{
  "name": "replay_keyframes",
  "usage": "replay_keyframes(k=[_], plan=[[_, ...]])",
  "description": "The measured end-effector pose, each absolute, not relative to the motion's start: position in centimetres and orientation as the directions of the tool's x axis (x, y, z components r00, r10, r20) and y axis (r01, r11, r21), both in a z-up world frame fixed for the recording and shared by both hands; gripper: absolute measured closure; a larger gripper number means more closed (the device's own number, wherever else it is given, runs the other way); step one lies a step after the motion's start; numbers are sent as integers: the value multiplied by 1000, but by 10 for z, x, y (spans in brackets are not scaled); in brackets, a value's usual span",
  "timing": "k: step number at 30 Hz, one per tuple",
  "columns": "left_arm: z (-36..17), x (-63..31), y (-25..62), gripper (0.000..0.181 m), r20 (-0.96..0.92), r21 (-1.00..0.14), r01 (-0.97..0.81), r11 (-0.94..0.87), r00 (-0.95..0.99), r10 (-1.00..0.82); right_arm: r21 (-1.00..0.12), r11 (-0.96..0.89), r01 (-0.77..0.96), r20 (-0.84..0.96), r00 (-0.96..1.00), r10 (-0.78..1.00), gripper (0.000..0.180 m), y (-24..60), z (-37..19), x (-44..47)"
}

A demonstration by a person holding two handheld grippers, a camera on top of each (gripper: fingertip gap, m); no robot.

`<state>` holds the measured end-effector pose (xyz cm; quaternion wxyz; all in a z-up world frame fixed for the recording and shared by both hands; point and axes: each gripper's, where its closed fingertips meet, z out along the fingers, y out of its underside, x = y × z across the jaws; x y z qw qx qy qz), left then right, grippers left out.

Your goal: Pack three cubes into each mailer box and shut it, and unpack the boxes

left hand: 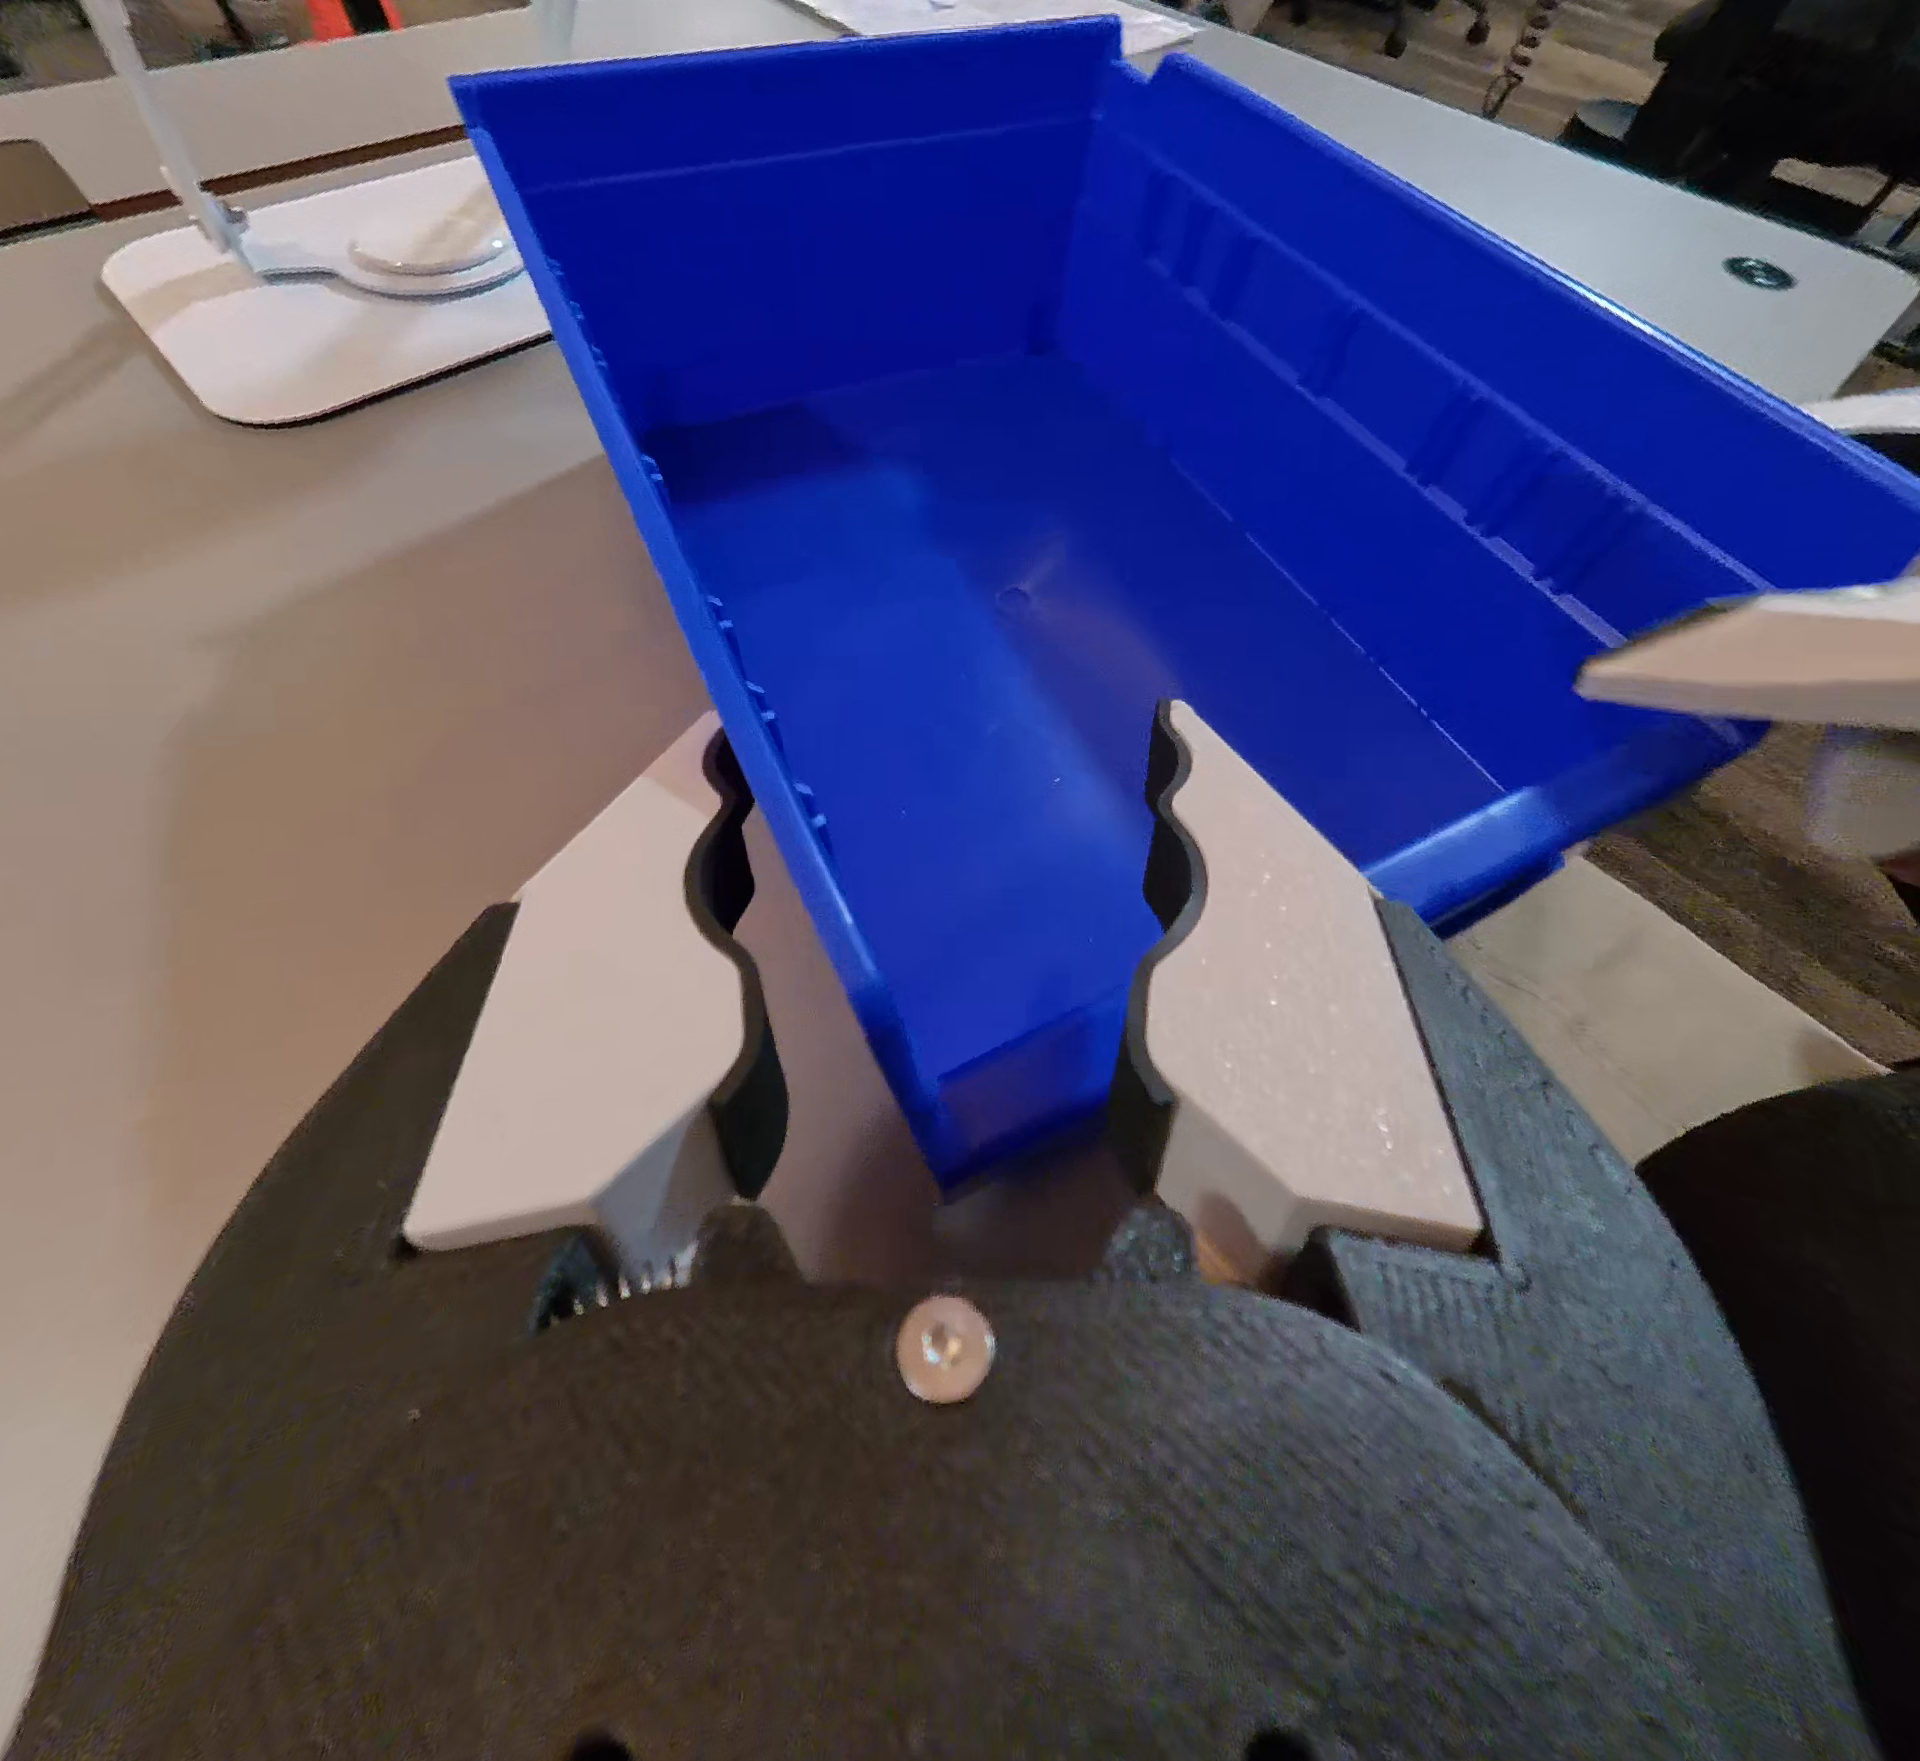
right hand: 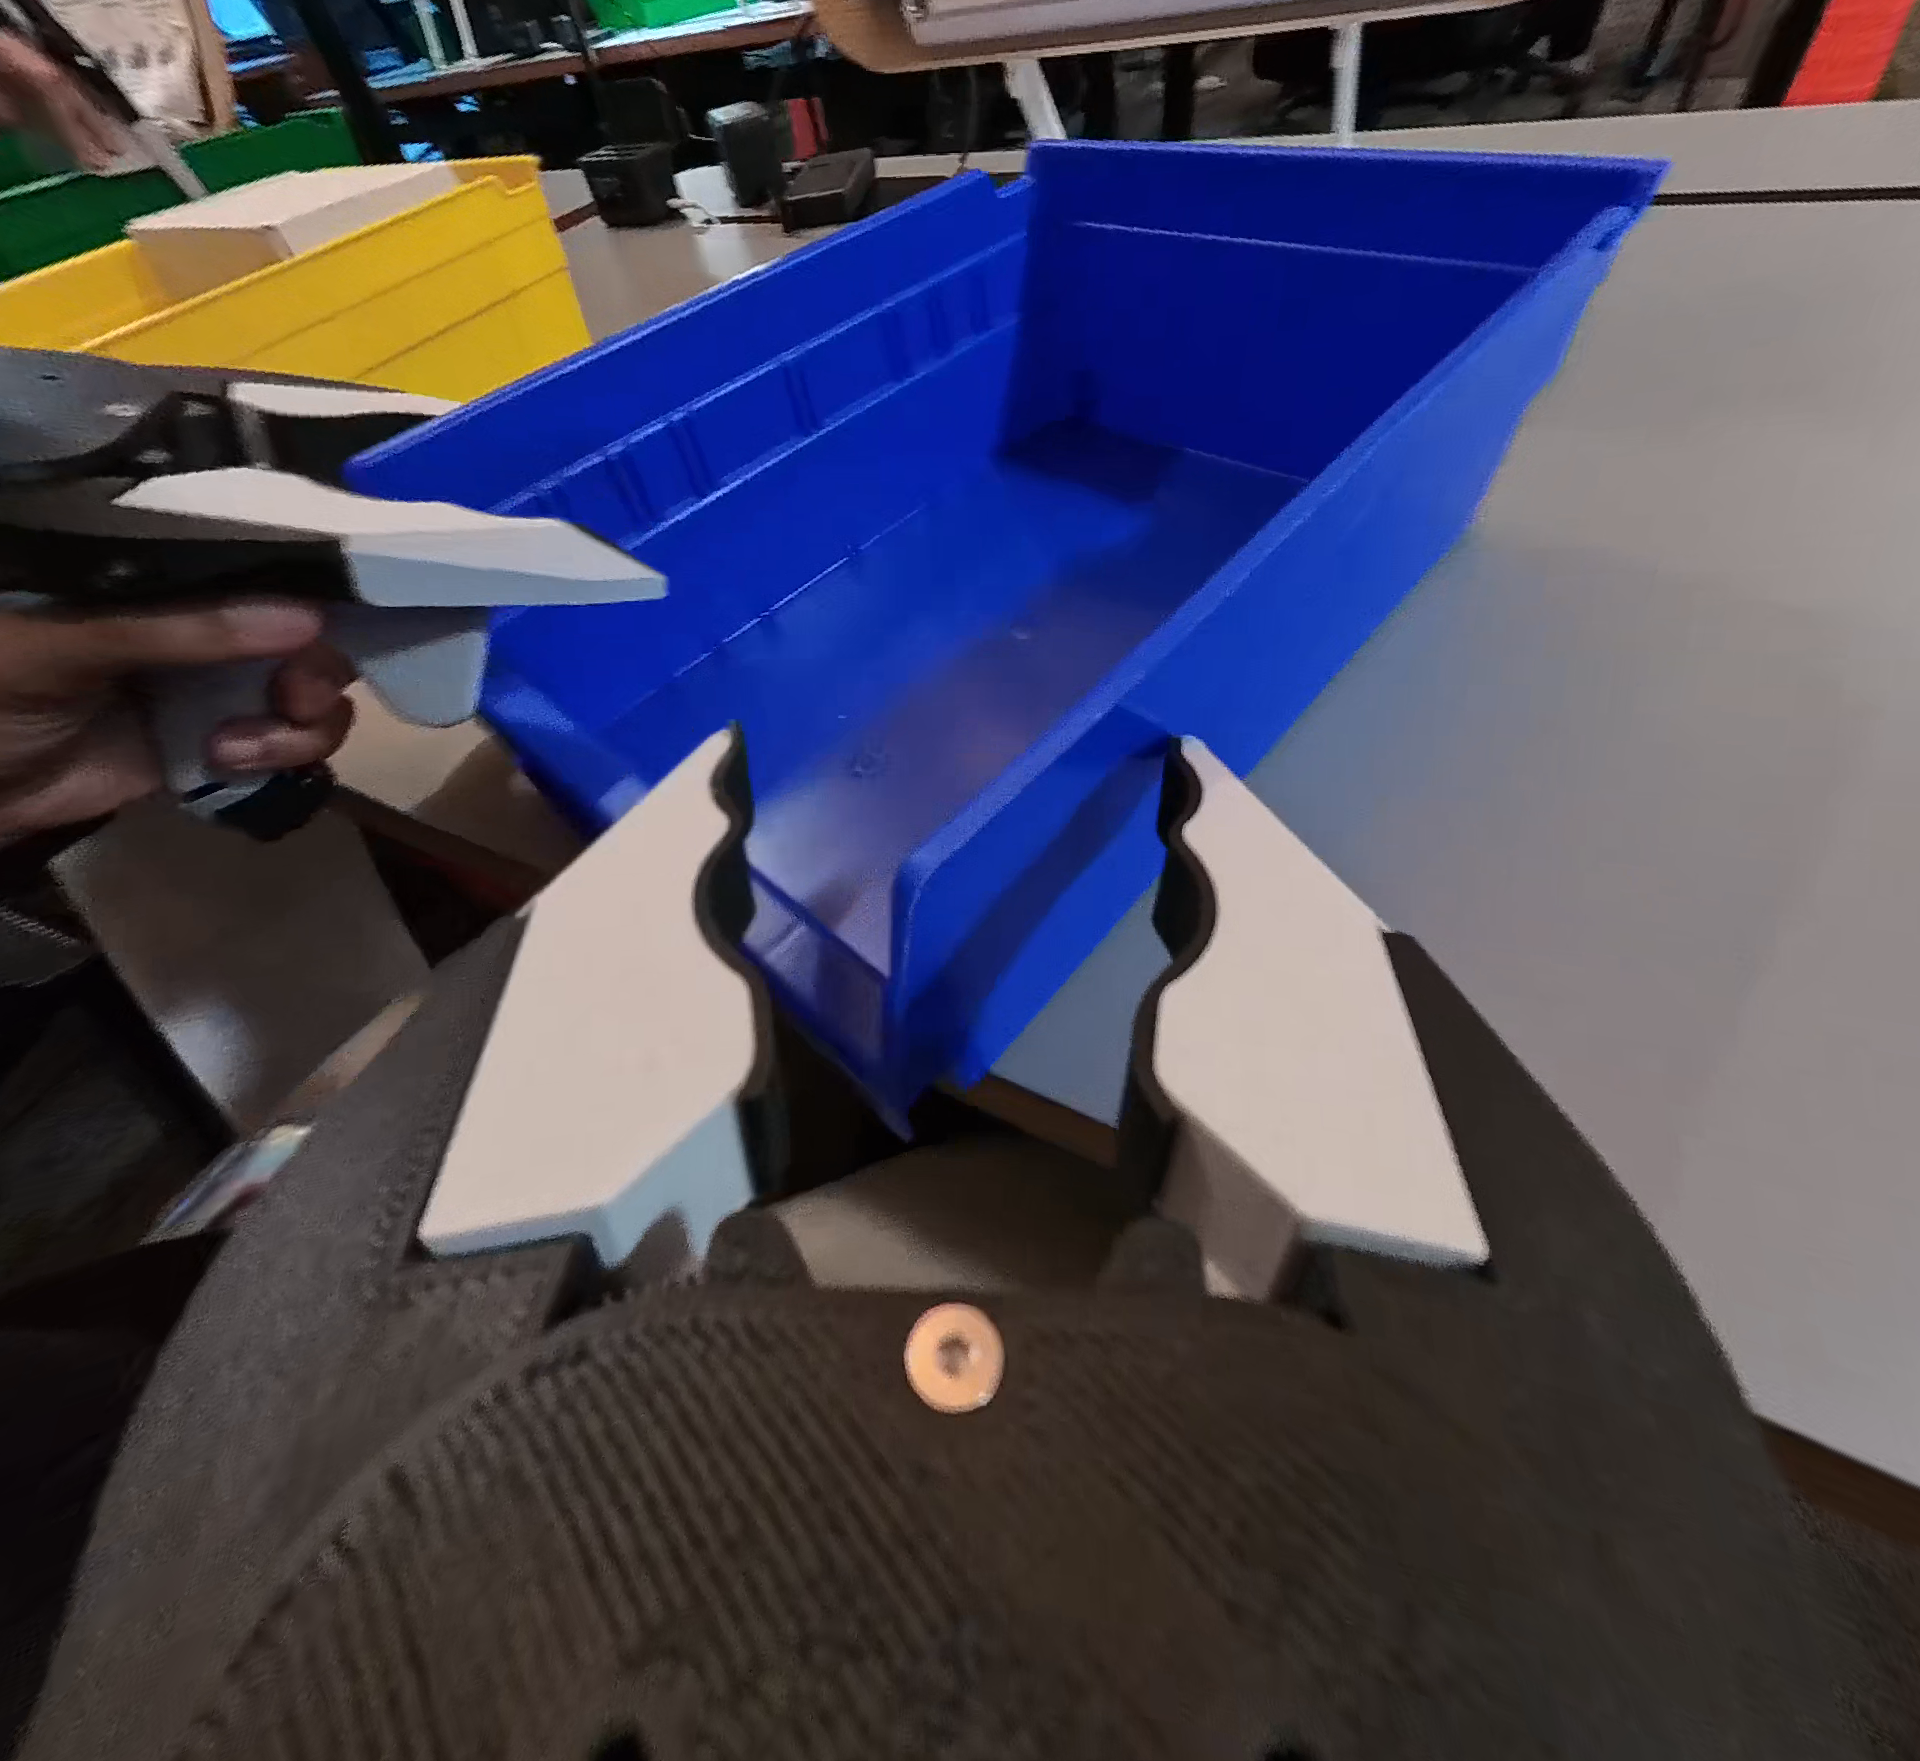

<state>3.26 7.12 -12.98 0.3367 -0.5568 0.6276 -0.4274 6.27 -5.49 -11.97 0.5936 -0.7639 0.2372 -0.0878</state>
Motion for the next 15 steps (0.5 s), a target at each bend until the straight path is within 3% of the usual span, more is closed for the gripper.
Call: replay_keyframes(k=[4,7,10,15], plan=[[-129,30,58,106,56,-912,-409,38,-215,-975,-947,-201,-250,-107,837,-537,141,-75,-119,94],[-124,29,47,113,70,-921,-387,41,-268,-961,-939,-173,-298,-146,799,-584,157,-91,-115,120],[-115,29,35,106,99,-935,-354,16,-305,-947,-934,-158,-320,-170,787,-594,164,-98,-108,141],[-109,24,7,93,69,-949,-309,67,-411,-909,-954,-188,-235,-57,754,-654,177,-123,-94,187]])
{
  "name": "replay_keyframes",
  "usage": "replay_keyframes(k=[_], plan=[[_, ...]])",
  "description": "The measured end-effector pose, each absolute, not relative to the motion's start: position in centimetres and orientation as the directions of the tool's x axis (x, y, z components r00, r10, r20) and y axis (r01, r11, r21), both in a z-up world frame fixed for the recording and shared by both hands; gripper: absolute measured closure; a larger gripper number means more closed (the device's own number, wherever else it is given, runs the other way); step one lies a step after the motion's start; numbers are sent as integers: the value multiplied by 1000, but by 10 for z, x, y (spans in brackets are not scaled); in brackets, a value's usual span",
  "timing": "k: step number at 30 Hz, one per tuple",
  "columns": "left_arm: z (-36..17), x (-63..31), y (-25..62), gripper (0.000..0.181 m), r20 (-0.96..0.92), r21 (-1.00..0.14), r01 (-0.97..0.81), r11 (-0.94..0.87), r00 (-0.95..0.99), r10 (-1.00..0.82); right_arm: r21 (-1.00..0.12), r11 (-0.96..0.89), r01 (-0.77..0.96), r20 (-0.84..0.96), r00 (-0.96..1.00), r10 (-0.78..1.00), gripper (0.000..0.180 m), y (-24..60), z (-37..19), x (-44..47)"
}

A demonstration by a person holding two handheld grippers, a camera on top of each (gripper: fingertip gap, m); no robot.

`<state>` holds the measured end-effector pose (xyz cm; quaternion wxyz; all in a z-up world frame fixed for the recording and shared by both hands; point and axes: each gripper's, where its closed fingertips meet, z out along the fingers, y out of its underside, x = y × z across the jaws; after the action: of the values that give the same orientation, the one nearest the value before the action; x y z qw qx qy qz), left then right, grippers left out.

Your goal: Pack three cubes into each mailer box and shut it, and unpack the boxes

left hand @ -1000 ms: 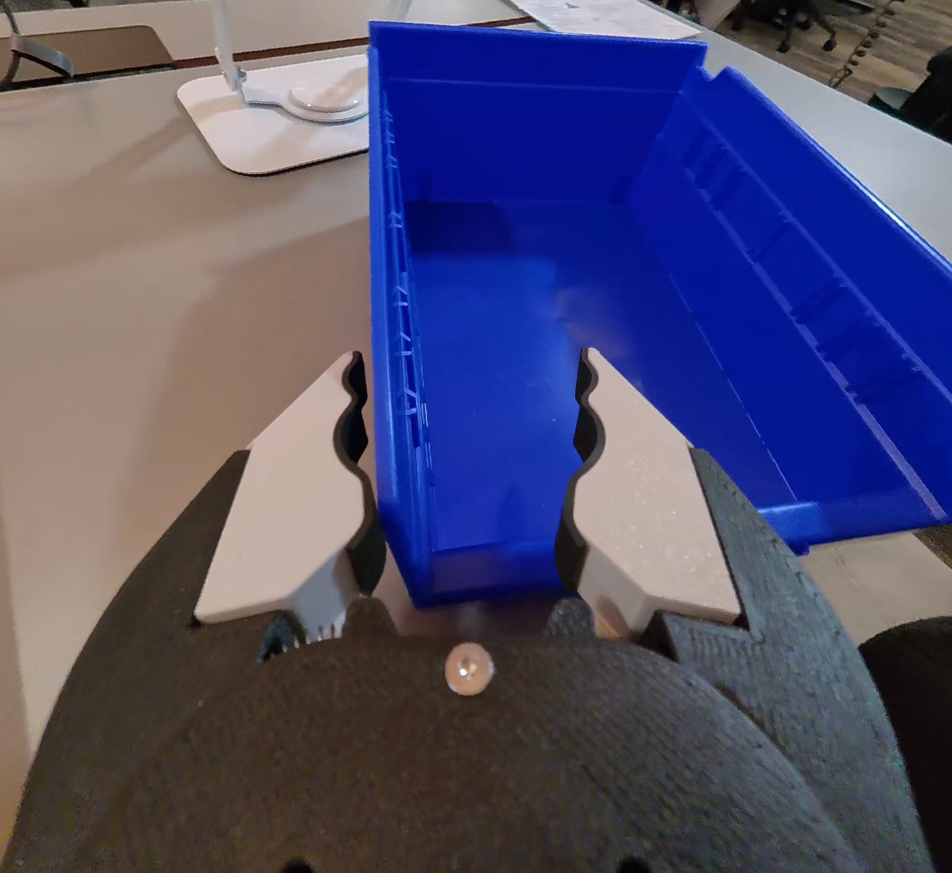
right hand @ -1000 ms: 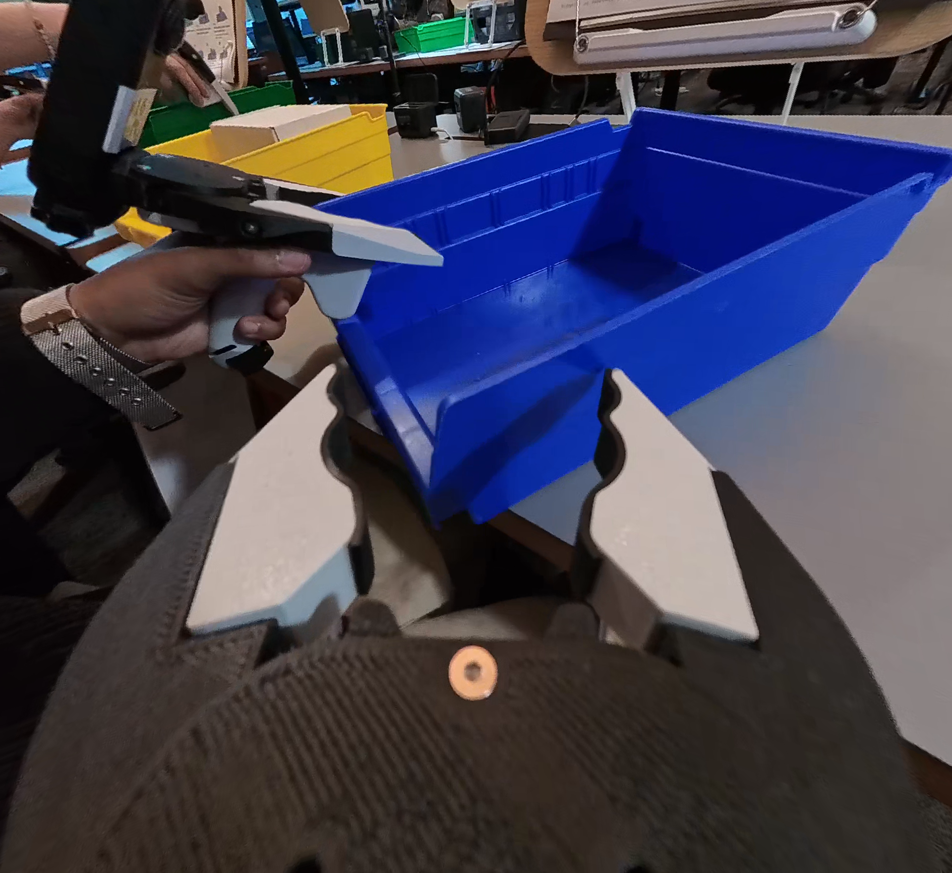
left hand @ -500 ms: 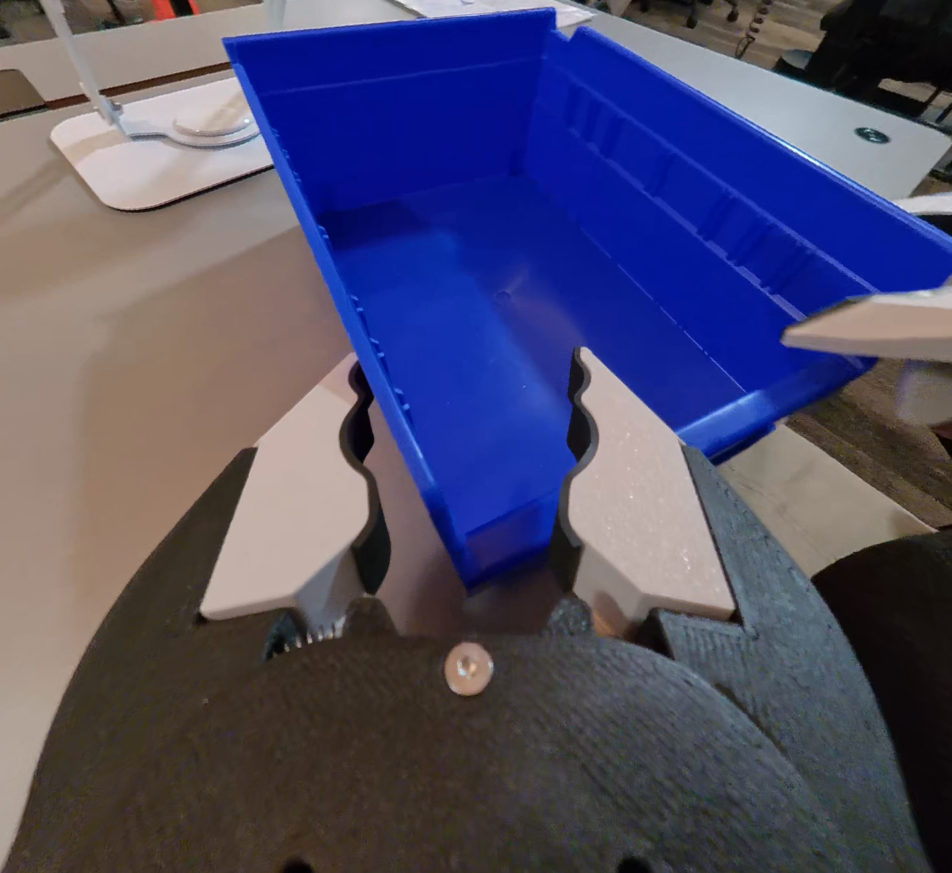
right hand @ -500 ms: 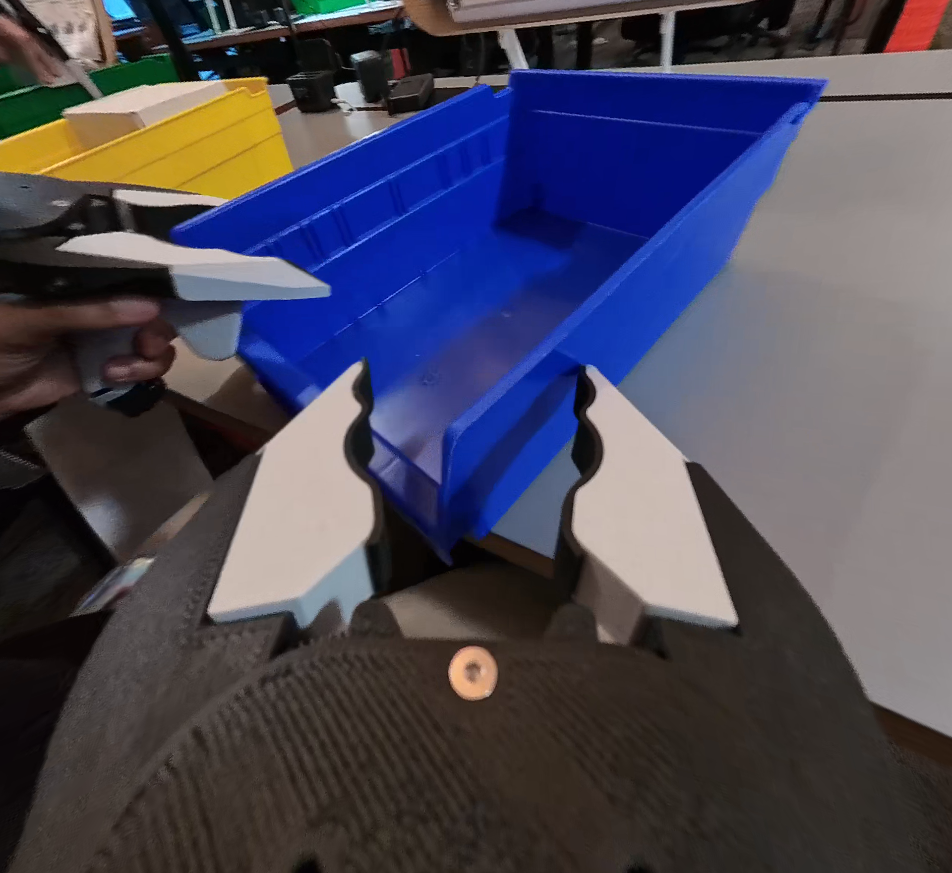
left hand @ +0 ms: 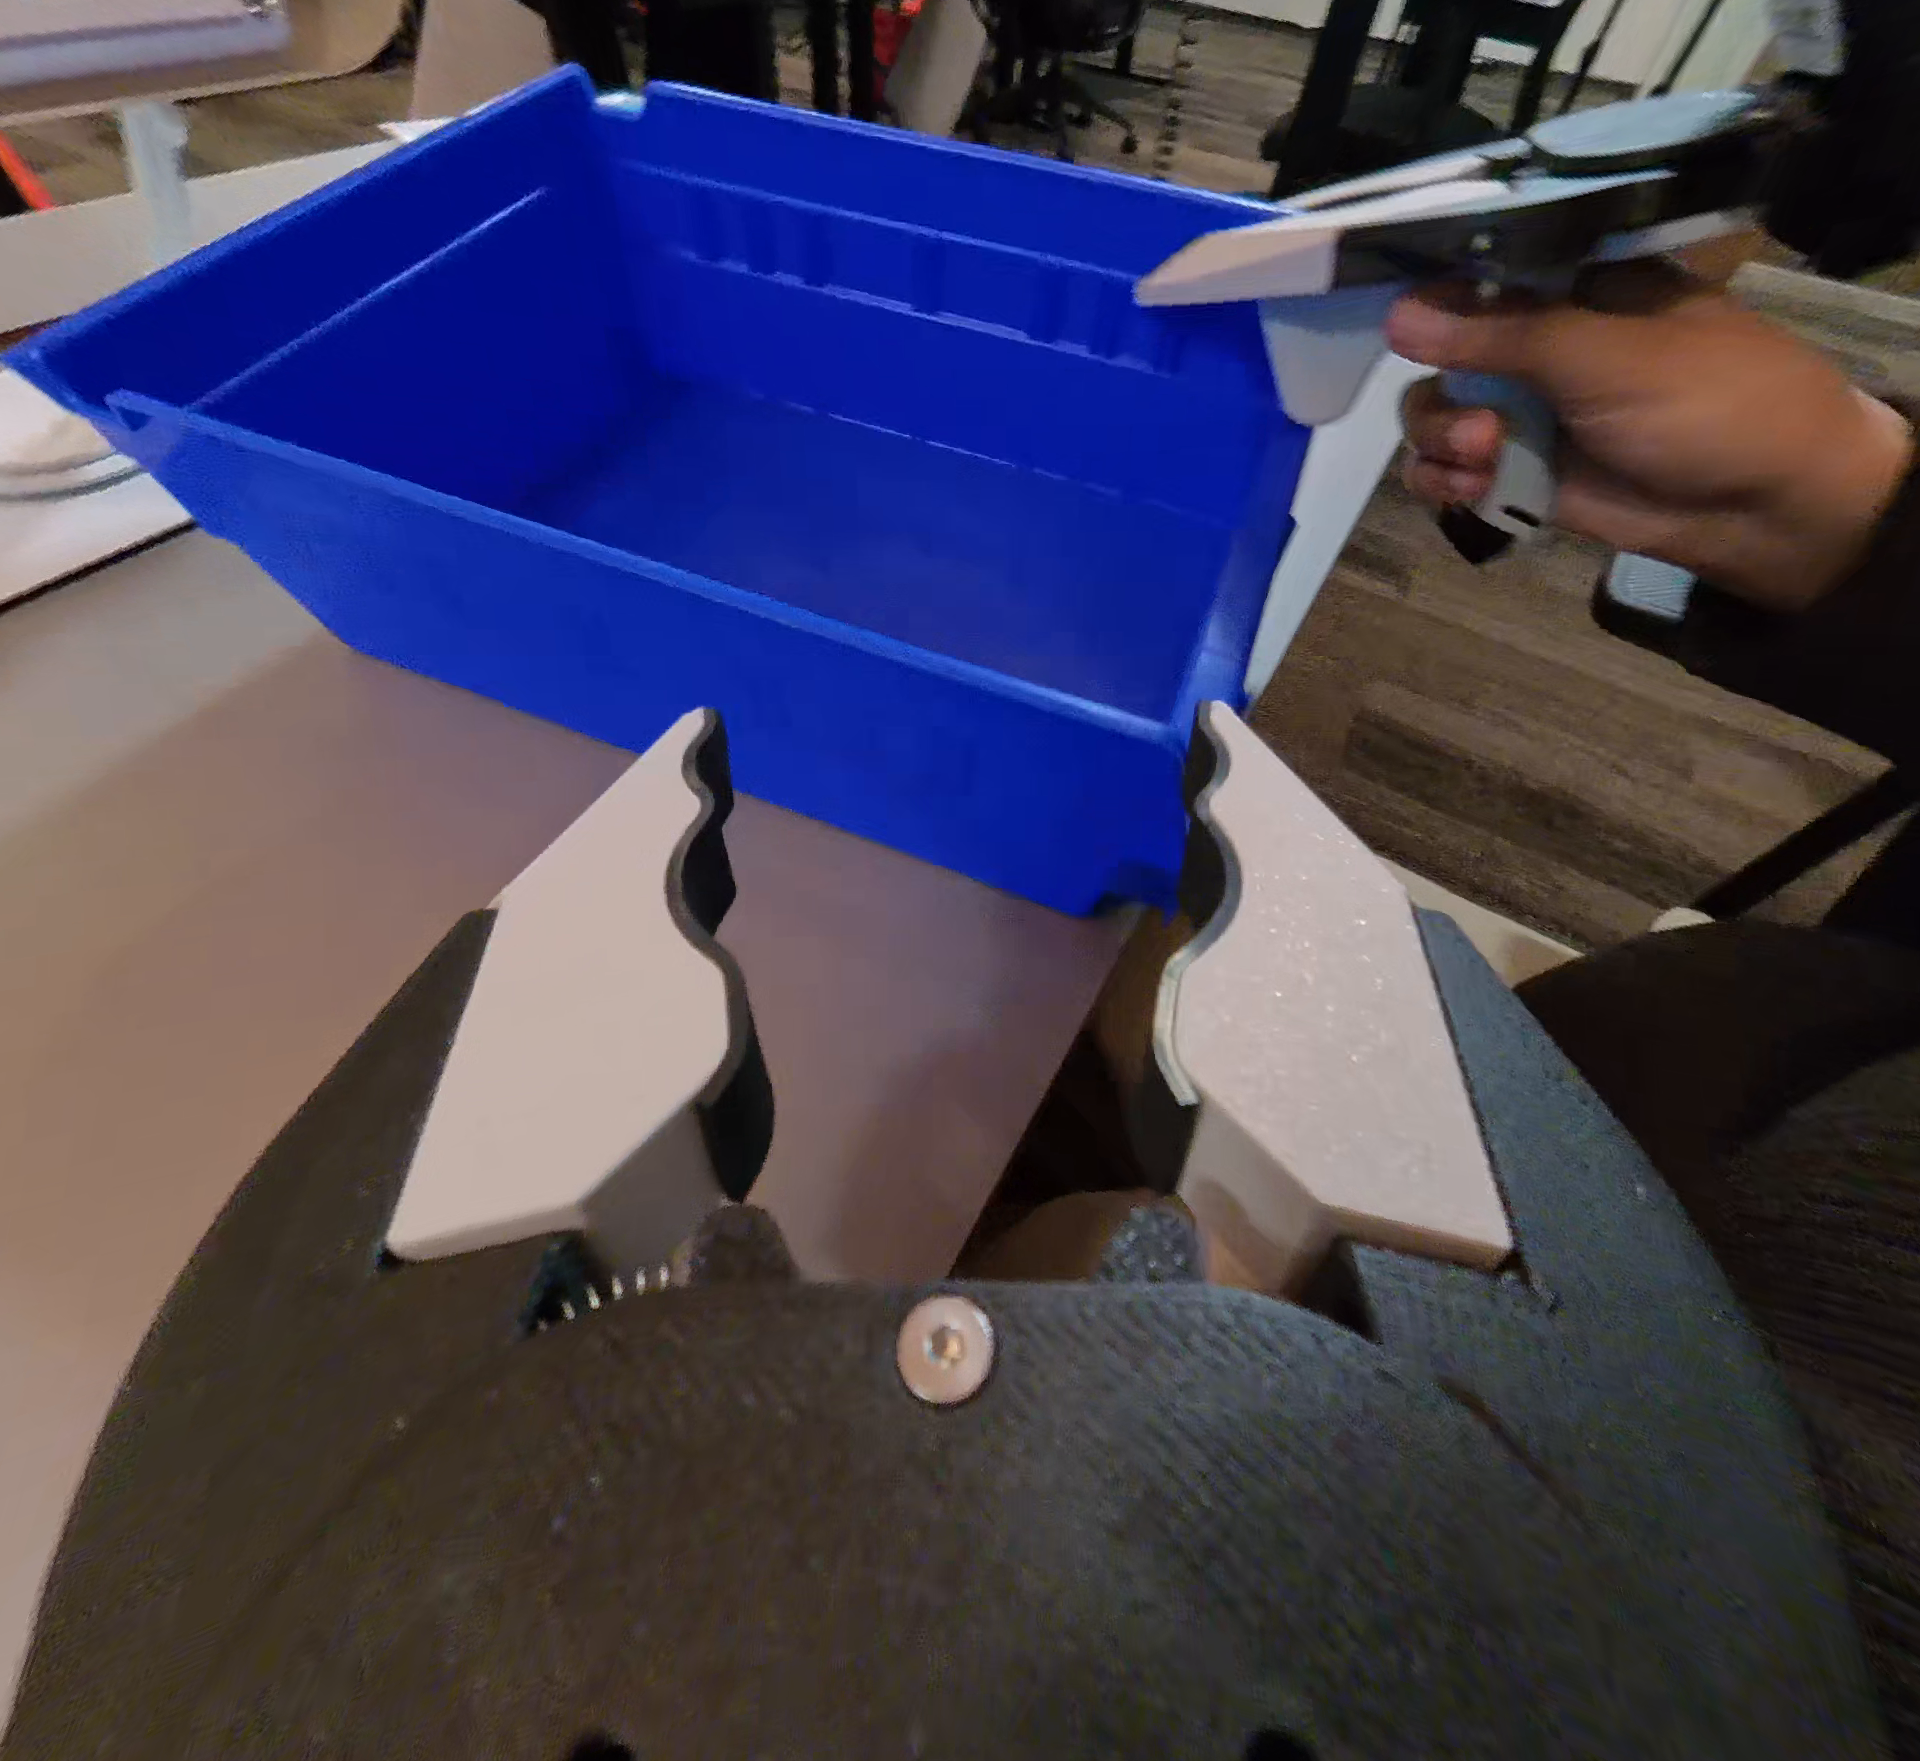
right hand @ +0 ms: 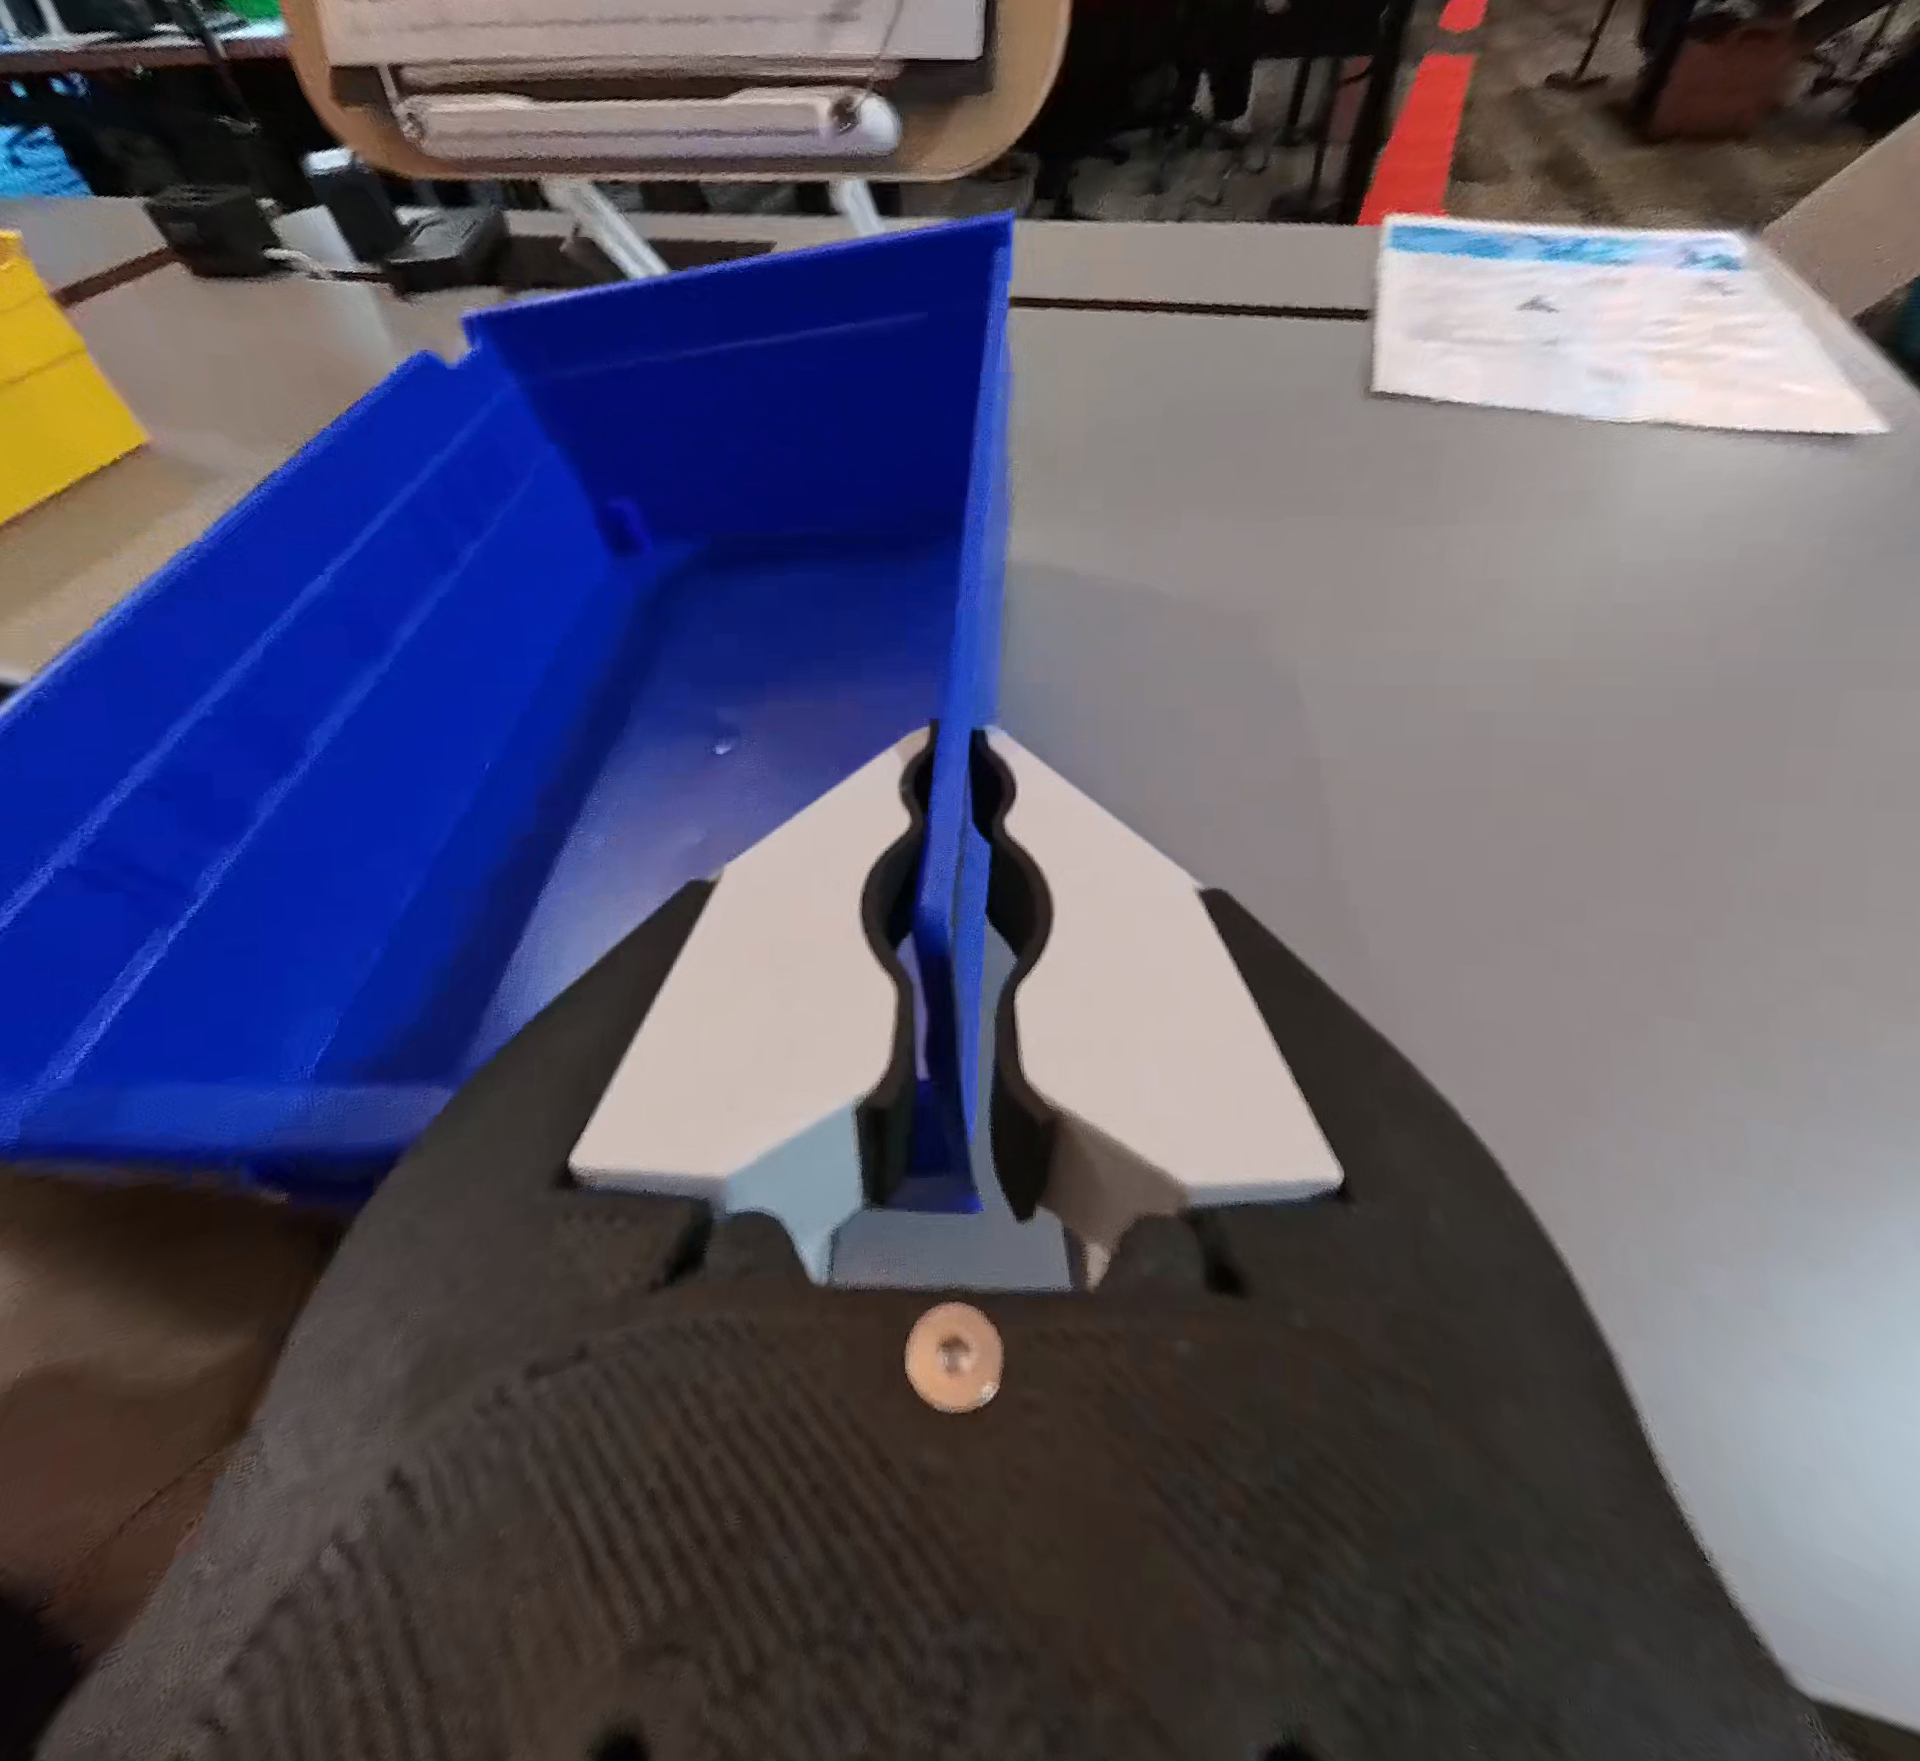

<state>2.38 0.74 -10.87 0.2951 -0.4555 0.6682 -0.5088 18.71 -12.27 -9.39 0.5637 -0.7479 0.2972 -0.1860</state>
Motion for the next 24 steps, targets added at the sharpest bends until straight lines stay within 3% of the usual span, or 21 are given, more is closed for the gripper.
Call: replay_keyframes(k=[2,3,8,13,24], plan=[[-108,23,-1,97,59,-952,-296,78,-429,-901,-956,-155,-251,-81,727,-682,179,-137,-90,207],[-109,23,0,109,41,-951,-294,92,-416,-908,-957,-128,-259,-99,709,-699,178,-148,-88,219],[-111,24,15,111,43,-950,-302,76,-368,-929,-952,-48,-303,-167,643,-748,178,-199,-92,266],[-107,26,25,112,148,-948,-315,-35,-342,-928,-966,-85,-245,-86,610,-787,178,-235,-93,306],[-108,25,37,112,183,-943,-323,-77,-313,-932,-946,81,-314,-249,544,-801,178,-316,-113,347]])
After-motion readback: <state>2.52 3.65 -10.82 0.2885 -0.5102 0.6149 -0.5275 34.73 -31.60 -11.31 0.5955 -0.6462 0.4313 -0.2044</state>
